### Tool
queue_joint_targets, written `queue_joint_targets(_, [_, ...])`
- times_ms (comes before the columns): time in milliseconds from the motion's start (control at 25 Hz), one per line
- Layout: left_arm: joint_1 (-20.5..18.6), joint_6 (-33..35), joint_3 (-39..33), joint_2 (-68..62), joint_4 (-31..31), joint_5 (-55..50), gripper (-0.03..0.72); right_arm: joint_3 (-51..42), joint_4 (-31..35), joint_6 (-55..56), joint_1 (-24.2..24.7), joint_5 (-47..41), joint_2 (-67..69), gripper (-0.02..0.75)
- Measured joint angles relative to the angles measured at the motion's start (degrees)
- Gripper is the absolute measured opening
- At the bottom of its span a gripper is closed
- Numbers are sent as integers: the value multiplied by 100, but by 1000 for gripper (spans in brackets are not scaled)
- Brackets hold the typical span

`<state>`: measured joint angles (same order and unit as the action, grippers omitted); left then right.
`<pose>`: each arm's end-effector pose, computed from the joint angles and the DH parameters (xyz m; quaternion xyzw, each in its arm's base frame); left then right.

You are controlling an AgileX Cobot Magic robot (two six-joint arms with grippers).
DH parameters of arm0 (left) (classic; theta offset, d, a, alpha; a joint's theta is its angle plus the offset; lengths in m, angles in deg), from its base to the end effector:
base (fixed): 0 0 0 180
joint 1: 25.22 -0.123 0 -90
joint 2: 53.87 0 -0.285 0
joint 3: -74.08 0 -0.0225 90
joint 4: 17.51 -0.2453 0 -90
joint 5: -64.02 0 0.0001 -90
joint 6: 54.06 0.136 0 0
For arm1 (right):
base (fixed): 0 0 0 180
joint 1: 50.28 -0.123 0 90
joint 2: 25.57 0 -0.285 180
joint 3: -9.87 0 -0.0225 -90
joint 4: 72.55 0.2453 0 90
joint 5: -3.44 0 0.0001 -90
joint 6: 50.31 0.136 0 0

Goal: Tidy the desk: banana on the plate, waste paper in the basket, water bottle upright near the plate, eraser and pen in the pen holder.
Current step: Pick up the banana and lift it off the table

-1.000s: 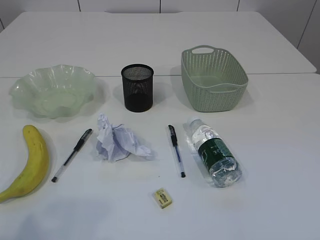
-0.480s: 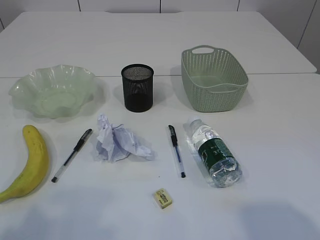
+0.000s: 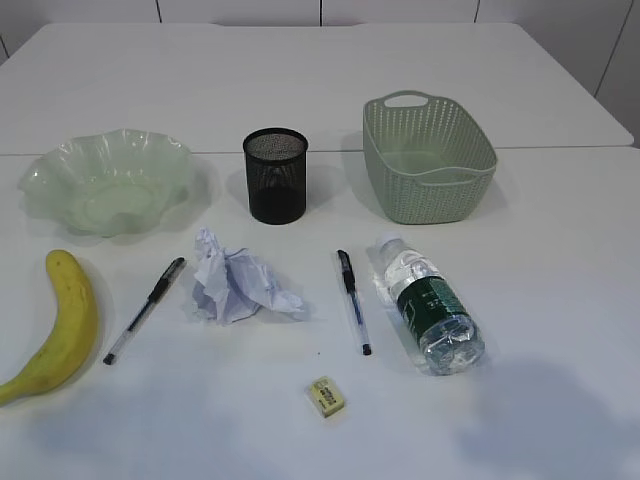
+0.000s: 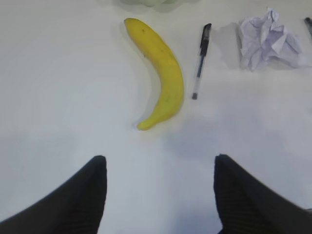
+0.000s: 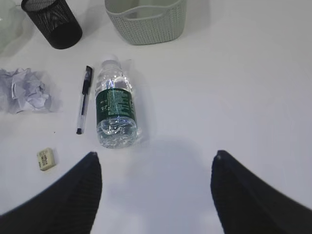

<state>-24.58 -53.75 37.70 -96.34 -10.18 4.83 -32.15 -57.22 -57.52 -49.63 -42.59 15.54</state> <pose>0.1166 -0.0162 0.2847 -0.0032 0.9319 -0.0640 0.3571 0.1314 0.0244 0.2796 -0.0089 0.8961 0.0970 0.4331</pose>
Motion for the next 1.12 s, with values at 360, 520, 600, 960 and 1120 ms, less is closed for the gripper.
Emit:
queue_joint_targets(360, [262, -472, 310, -1690, 26, 710, 488, 0, 149, 0, 0, 48, 249, 520])
queue_joint_targets(520, [262, -667, 489, -2546, 109, 1077, 488, 0, 179, 0, -113, 48, 341, 520])
queue_joint_targets(600, [262, -689, 635, -2973, 214, 1093, 488, 0, 182, 0, -166, 48, 481, 520])
queue_joint_targets(960, [262, -763, 965, -4501, 633, 1754, 489, 0, 192, 0, -177, 58, 1113, 520])
queue_joint_targets(1120, [330, -775, 965, -5087, 656, 1861, 505, 0, 192, 0, -177, 122, 1254, 520])
